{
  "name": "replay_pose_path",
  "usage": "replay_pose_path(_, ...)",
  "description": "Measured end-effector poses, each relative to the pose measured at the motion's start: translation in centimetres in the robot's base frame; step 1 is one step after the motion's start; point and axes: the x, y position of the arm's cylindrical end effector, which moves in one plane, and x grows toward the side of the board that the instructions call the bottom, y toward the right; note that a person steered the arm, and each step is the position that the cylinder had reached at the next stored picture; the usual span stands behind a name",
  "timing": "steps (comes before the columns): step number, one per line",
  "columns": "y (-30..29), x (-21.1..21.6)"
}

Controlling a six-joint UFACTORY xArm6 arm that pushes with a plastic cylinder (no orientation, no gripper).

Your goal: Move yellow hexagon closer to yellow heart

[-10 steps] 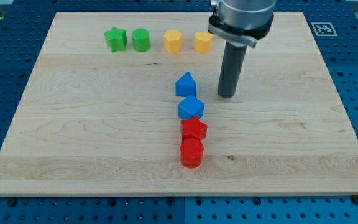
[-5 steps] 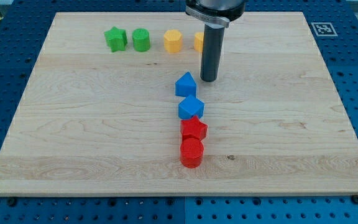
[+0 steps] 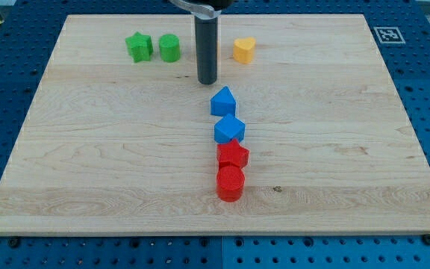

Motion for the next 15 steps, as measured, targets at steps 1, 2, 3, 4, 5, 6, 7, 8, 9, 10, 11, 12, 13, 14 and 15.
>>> replay_pose_path(1, -0.2, -0.2)
replay_pose_path(2, -2.0, -1.4)
replay_pose_path(3, -2.0, -1.4)
replay_pose_path(4, -2.0, -2.6)
replay_pose_path(5, -2.0, -3.1)
replay_pose_path(6, -2.1, -3.2)
replay_pose_path(7, -2.5, -4.0)
replay_pose_path(8, -2.9, -5.4)
replay_pose_path(9, -2.9, -6.5)
replay_pose_path(10, -2.9, -6.5)
replay_pose_path(11, -0.4, -6.5)
replay_pose_path(12, 3.6, -6.5)
replay_pose_path(13, 5.1, -6.5)
replay_pose_path(14, 2.9, -7.1)
replay_pose_path(15, 3.5, -10.1)
